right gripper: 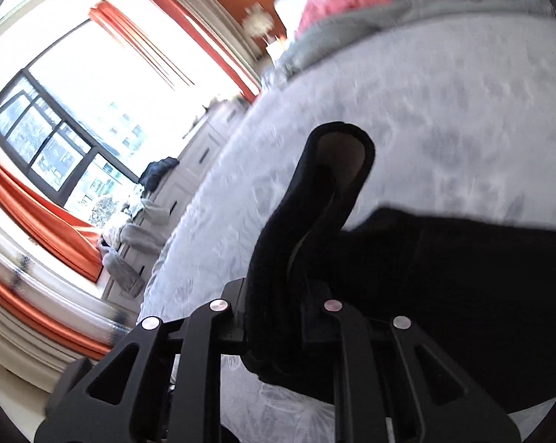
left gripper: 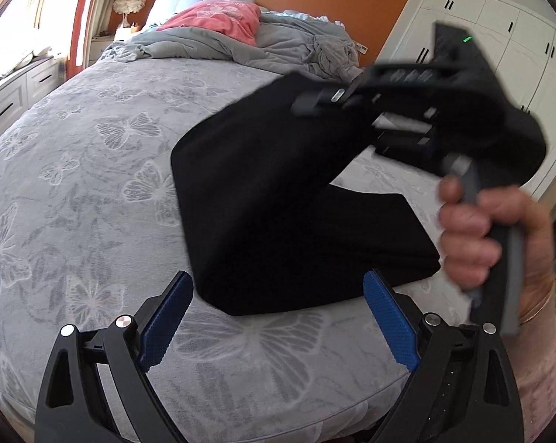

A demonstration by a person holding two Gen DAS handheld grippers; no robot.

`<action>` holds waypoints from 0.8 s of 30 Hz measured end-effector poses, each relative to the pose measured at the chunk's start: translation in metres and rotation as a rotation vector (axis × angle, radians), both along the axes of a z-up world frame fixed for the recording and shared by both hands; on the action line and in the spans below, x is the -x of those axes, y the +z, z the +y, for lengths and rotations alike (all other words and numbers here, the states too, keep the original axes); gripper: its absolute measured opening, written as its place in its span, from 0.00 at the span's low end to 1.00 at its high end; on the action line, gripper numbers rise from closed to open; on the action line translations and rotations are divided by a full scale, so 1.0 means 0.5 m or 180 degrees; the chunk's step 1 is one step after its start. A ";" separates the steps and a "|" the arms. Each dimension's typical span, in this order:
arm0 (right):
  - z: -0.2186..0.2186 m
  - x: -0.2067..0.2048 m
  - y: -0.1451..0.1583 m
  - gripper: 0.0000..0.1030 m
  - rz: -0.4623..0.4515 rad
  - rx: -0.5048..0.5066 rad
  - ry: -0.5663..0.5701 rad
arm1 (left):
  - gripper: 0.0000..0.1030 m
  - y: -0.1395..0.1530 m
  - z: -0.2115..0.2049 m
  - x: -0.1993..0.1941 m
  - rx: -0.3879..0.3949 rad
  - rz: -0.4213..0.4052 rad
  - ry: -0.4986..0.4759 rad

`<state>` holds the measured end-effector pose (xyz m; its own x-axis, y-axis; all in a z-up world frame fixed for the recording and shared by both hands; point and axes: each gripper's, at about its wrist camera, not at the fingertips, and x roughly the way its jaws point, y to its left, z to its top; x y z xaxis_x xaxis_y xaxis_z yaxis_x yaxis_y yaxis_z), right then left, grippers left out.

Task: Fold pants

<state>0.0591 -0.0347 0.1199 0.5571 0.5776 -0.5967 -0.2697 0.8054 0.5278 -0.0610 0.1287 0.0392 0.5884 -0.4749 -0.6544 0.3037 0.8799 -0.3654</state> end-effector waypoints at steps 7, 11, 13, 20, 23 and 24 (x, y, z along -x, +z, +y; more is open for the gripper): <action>-0.275 0.067 -0.004 0.16 -0.0014 0.0607 -0.0801 | 0.88 0.002 -0.088 -0.010 -0.0030 -0.0056 -0.0307; -0.354 0.033 -0.160 0.16 0.0649 0.0524 -0.1015 | 0.88 -0.008 -0.144 -0.035 0.0033 0.0032 -0.0420; -0.330 0.020 -0.141 0.16 0.0584 0.0455 -0.0895 | 0.88 -0.011 -0.177 -0.046 0.0046 0.0034 -0.0489; -0.289 0.054 0.061 0.16 -0.0149 0.0494 -0.0627 | 0.88 -0.036 -0.252 -0.079 -0.0082 0.0068 -0.0613; -0.393 0.063 -0.093 0.18 0.0325 0.0611 -0.0894 | 0.88 -0.044 -0.254 -0.085 -0.0045 0.0143 -0.0656; -0.432 0.063 -0.168 0.20 0.0627 0.0626 -0.0971 | 0.88 -0.045 -0.253 -0.088 -0.0021 0.0170 -0.0647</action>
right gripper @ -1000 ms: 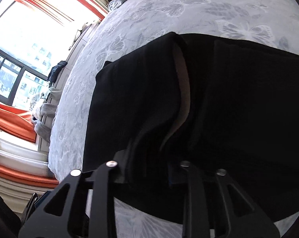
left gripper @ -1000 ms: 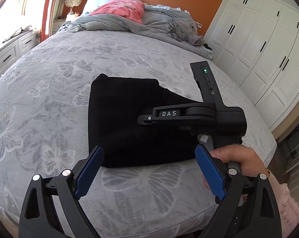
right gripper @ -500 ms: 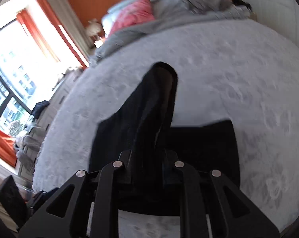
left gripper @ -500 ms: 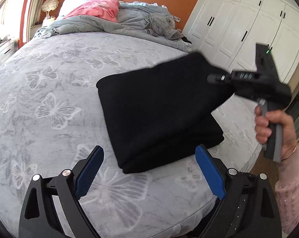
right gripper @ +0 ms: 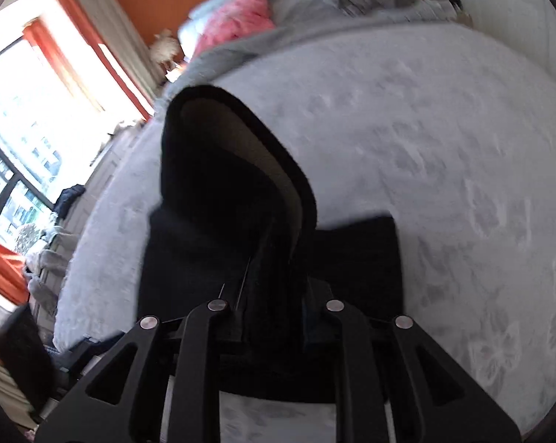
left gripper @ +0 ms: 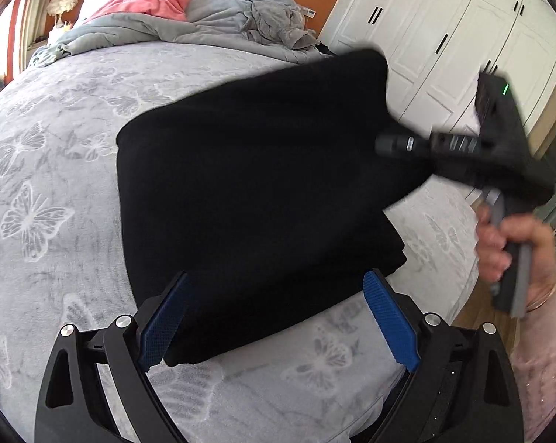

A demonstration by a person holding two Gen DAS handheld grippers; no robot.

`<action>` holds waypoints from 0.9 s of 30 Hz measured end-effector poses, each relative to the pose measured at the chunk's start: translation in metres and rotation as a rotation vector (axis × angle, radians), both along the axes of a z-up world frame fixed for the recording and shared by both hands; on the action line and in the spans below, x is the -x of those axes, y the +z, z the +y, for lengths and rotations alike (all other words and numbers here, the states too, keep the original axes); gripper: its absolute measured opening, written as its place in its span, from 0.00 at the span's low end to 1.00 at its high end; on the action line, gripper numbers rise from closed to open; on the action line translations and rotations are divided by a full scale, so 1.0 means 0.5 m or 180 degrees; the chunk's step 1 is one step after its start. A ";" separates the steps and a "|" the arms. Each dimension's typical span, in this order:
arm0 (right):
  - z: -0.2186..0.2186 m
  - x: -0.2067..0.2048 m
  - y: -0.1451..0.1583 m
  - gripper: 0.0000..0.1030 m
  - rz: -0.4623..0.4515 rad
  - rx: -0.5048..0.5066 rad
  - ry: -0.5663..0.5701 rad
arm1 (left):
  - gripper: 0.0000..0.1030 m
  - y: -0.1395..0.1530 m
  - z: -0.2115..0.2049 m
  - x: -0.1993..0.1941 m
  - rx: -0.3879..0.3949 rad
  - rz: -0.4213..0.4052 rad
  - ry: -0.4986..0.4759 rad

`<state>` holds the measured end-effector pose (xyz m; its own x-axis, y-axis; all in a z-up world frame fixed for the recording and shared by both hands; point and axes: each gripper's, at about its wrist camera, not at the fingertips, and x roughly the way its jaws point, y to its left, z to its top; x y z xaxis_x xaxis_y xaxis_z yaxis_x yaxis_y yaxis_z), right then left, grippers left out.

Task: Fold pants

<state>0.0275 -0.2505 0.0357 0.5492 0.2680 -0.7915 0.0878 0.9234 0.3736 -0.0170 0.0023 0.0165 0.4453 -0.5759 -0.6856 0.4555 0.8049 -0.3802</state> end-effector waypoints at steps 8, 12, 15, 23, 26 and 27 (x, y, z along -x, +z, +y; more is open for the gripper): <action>-0.097 0.051 -0.030 0.80 -0.0074 -0.0002 -0.0341 | 0.89 -0.010 0.063 -0.080 0.0316 0.0152 0.0476; -0.108 0.028 -0.053 0.85 0.0002 0.0088 -0.0320 | 0.88 -0.078 0.113 -0.158 0.0466 0.0751 0.0948; -0.113 0.005 -0.116 0.85 0.0261 -0.0260 -0.0241 | 0.88 -0.129 0.117 -0.203 0.0615 0.1139 0.0999; -0.038 0.020 -0.048 0.34 -0.0005 -0.0700 -0.0116 | 0.30 -0.089 0.120 -0.199 0.0915 0.1016 0.0562; 0.036 0.059 0.034 0.35 -0.0209 -0.0637 0.0200 | 0.30 -0.002 0.181 -0.128 0.0824 0.0787 0.0570; 0.061 0.076 0.041 0.37 -0.0222 -0.0595 0.0262 | 0.33 0.014 0.208 -0.104 0.0787 0.0781 0.0626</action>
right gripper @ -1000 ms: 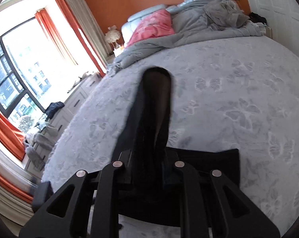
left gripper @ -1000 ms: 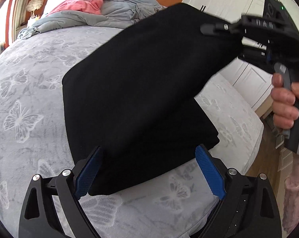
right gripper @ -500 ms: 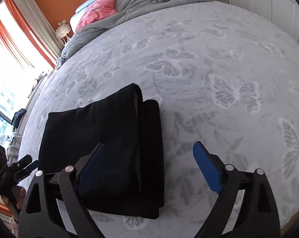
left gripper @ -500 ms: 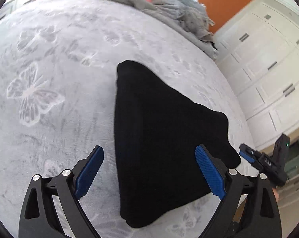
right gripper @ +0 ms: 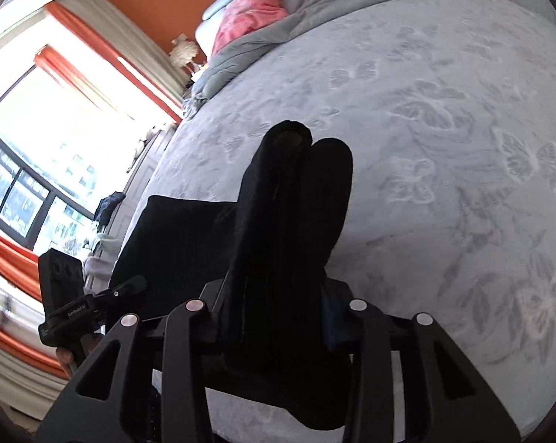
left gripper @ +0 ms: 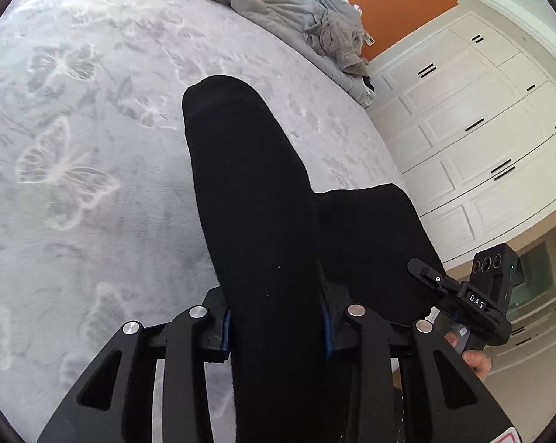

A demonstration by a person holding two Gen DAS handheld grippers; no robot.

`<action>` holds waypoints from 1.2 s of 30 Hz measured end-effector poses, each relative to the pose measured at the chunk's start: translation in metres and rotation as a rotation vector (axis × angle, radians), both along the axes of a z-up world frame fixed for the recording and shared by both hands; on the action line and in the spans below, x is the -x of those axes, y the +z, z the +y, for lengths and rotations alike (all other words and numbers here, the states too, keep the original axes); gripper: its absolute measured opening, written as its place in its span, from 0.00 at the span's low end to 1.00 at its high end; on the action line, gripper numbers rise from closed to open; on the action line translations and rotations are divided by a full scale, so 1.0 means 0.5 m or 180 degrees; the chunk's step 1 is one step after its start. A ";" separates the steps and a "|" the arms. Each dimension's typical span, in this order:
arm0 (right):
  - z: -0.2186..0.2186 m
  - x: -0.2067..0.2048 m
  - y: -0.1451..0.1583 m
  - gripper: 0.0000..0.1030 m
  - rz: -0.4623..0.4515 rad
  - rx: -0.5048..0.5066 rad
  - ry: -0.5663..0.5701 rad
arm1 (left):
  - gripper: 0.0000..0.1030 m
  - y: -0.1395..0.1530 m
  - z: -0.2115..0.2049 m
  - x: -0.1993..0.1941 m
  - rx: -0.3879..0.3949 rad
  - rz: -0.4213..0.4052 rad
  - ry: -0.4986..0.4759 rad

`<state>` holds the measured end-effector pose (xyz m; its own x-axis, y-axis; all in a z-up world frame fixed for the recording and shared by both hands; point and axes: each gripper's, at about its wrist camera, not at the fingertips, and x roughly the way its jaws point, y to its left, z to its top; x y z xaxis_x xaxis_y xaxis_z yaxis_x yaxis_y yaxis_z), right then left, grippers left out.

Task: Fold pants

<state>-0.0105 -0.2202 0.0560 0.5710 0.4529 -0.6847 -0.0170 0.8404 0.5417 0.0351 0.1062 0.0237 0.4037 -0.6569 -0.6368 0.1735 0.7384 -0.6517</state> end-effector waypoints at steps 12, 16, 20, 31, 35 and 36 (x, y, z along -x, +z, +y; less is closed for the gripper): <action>0.136 0.079 -0.027 0.68 -0.0020 0.0982 -0.0011 | 0.63 -0.022 0.040 0.126 -0.1551 -0.0143 0.0495; 0.165 0.062 -0.079 0.68 0.0227 0.1015 0.0009 | 0.66 -0.023 -0.003 0.144 -0.1703 -0.0233 0.0381; 0.182 0.071 -0.126 0.70 0.0411 0.0952 -0.0085 | 0.66 -0.038 -0.029 0.152 -0.1869 -0.0299 0.0304; 0.185 0.077 -0.130 0.51 0.0415 0.0916 -0.0167 | 0.70 -0.048 -0.038 0.162 -0.1869 -0.0338 0.0306; 0.177 0.084 -0.104 0.34 0.0380 0.0752 -0.0189 | 0.70 -0.046 -0.037 0.165 -0.1864 -0.0339 0.0322; 0.175 0.084 -0.101 0.36 0.0368 0.0656 -0.0169 | 0.70 -0.045 -0.032 0.166 -0.1826 -0.0329 0.0340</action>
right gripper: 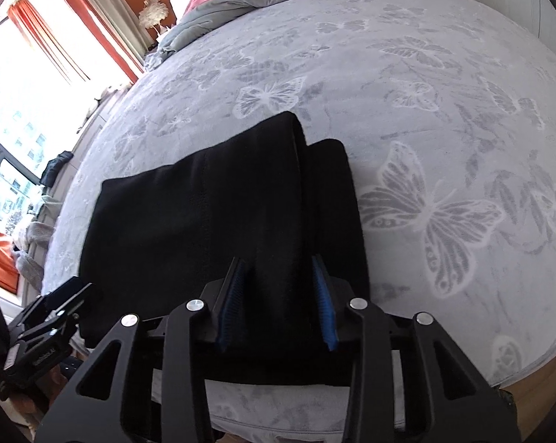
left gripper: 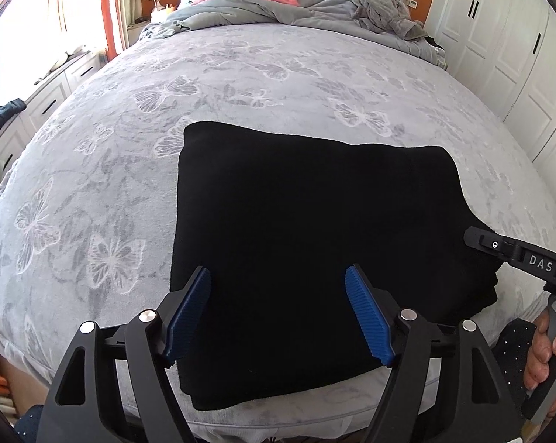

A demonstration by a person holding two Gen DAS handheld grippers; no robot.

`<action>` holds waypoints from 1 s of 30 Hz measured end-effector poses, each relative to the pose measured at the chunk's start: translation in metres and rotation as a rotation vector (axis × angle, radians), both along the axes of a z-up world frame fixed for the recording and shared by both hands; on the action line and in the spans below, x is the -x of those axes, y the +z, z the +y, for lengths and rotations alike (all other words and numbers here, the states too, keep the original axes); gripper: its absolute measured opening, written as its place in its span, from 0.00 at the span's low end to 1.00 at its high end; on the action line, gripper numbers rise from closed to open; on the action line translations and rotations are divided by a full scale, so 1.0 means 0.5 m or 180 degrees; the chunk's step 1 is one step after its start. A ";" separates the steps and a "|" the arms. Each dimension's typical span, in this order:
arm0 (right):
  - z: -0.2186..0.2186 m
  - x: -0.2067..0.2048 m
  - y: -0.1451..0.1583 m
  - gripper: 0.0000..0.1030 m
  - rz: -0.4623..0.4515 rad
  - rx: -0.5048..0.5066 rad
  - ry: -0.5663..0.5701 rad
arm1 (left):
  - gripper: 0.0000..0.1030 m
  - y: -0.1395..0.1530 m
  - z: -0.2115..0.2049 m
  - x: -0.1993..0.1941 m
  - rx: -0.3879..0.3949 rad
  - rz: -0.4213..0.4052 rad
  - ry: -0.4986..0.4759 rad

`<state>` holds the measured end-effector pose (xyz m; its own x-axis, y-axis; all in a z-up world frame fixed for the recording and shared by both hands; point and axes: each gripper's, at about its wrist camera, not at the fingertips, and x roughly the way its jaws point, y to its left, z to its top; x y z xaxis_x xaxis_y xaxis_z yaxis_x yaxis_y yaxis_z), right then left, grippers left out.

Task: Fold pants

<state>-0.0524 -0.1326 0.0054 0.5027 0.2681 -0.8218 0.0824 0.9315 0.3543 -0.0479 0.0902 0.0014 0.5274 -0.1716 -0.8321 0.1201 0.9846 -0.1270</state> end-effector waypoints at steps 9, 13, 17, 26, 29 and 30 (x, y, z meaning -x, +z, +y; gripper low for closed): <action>-0.001 -0.019 -0.023 0.17 0.0149 -0.0318 -0.0016 | 0.71 0.020 0.092 0.004 0.0421 0.0022 0.0260; 0.061 -0.037 0.069 0.16 -0.0041 -0.0696 0.0304 | 0.71 0.046 0.180 0.010 0.0522 -0.0113 0.0573; 0.226 -0.089 0.189 0.16 -0.0282 -0.0917 0.0938 | 0.71 0.080 0.299 0.026 0.0487 -0.0219 0.1128; 0.743 -0.073 0.269 0.15 -0.0429 -0.0791 0.2457 | 0.76 0.163 0.565 0.181 0.0265 -0.0451 0.2093; 0.817 -0.056 0.215 0.15 -0.0287 -0.0563 0.2553 | 0.76 0.167 0.615 0.215 0.0380 -0.0412 0.2257; 0.821 -0.057 0.200 0.15 -0.0233 -0.0535 0.2547 | 0.76 0.170 0.625 0.223 0.0398 -0.0440 0.2312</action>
<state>-0.0237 0.2778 0.1054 0.1579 0.6848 -0.7114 -0.6131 0.6328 0.4730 -0.1596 0.4026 0.0863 0.6424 0.1706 -0.7471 -0.5316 0.8014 -0.2741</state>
